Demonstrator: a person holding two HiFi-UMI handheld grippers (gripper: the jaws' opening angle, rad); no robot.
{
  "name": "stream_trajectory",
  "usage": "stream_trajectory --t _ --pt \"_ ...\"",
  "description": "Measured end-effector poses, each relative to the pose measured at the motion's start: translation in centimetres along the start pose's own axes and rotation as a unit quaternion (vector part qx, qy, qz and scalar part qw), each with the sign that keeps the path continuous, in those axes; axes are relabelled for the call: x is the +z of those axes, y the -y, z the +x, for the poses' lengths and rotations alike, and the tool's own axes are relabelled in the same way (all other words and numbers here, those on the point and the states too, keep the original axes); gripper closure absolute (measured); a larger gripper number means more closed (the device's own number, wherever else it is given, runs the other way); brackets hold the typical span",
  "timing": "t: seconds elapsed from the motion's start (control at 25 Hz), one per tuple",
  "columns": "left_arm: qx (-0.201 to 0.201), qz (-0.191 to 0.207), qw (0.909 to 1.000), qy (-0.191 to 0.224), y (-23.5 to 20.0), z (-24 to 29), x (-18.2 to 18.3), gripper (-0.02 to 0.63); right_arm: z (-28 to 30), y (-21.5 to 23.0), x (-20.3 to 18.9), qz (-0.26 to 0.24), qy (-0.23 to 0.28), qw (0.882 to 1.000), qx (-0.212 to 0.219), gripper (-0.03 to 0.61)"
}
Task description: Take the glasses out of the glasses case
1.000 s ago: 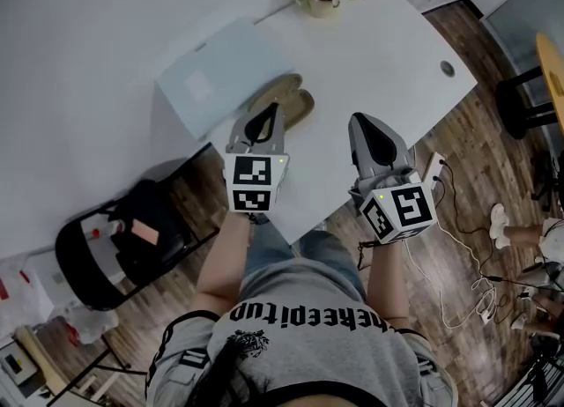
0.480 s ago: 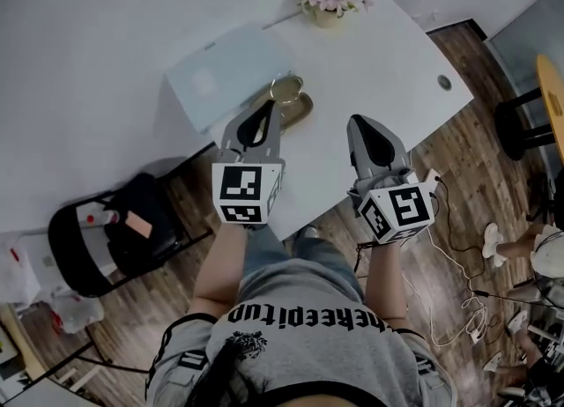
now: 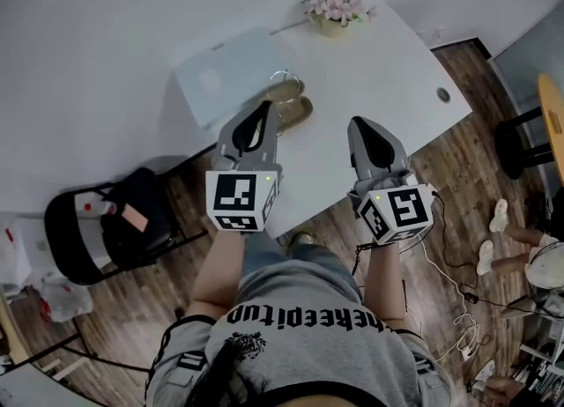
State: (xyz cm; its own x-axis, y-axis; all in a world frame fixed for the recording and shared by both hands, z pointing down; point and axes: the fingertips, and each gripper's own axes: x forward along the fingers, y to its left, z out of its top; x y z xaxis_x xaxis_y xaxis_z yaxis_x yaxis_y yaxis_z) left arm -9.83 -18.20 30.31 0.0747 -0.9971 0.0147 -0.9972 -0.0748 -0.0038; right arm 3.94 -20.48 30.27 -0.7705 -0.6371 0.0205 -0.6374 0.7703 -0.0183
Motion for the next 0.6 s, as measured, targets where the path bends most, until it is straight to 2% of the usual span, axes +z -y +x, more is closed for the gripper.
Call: stream_trajectory --t 0.6 --pt "0.027 0.009 0.999 0.036 1.7 -3.7 2.1 0.589 -2.0 -0.6 1.3 -0.014 0.018 1.0 0.017 0.576"
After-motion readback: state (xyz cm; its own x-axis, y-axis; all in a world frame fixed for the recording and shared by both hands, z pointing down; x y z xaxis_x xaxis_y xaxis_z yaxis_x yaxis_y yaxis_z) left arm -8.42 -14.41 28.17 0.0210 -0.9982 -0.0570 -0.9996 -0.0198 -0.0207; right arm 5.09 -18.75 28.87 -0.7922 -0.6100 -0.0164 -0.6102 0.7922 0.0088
